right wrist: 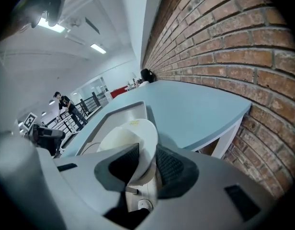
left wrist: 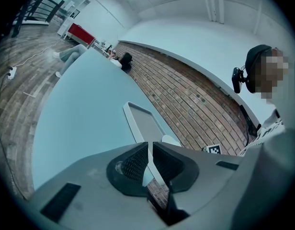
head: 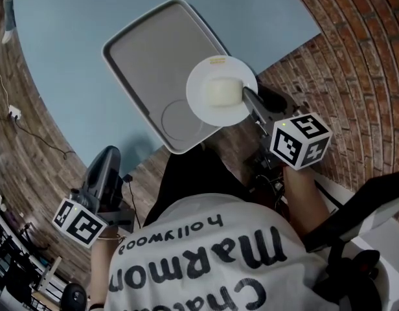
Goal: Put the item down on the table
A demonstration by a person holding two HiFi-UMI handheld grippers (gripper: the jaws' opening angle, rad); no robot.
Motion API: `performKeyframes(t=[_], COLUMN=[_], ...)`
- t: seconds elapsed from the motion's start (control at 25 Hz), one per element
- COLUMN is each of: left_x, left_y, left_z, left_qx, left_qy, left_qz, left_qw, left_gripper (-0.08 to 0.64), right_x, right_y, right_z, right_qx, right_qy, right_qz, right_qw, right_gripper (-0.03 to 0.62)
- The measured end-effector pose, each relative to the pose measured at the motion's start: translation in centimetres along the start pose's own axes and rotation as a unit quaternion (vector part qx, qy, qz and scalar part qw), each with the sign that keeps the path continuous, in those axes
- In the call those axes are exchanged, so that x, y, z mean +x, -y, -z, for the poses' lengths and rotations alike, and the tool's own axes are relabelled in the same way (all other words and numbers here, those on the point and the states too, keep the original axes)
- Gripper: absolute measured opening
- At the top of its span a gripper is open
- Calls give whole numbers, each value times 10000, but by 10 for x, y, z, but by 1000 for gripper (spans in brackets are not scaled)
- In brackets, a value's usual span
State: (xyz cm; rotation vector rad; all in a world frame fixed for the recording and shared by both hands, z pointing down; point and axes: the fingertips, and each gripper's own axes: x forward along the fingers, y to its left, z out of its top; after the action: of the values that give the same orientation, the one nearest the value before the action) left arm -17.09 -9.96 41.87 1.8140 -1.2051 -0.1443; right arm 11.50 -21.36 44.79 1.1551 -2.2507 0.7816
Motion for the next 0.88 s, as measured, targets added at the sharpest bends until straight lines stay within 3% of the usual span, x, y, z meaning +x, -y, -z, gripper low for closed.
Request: performKeyframes(t=[0.28,0.44,0.56,0.68,0.88], left_x=[6,11,14,15,15], left_y=[-1,-1,-1,-1,-4], left_z=[-4,-6,-10,-12,-13], left_qx=[-39,-25,-14,5,-31], left_qy=[-7,-33,-19,-25,-37], left_qz=[36,73,101,109,95], left_qw=[10000,10000,9999,9999,9999], left_gripper=[35,35,35,35,35], right_x=[5,9,14,17,20], right_y=[0,0,-1,-11,-16], right_z=[-6,-10,-8,-9,-14], right_qx=[-388,-848,-1500,-2338,-2468], right_qy=[-113,-185,-336,-387,-339], right_qz=[72,219,427,577,617], right_qw=[9992,9960,9872,9698,9665], right_gripper=[101,106,107,106,104])
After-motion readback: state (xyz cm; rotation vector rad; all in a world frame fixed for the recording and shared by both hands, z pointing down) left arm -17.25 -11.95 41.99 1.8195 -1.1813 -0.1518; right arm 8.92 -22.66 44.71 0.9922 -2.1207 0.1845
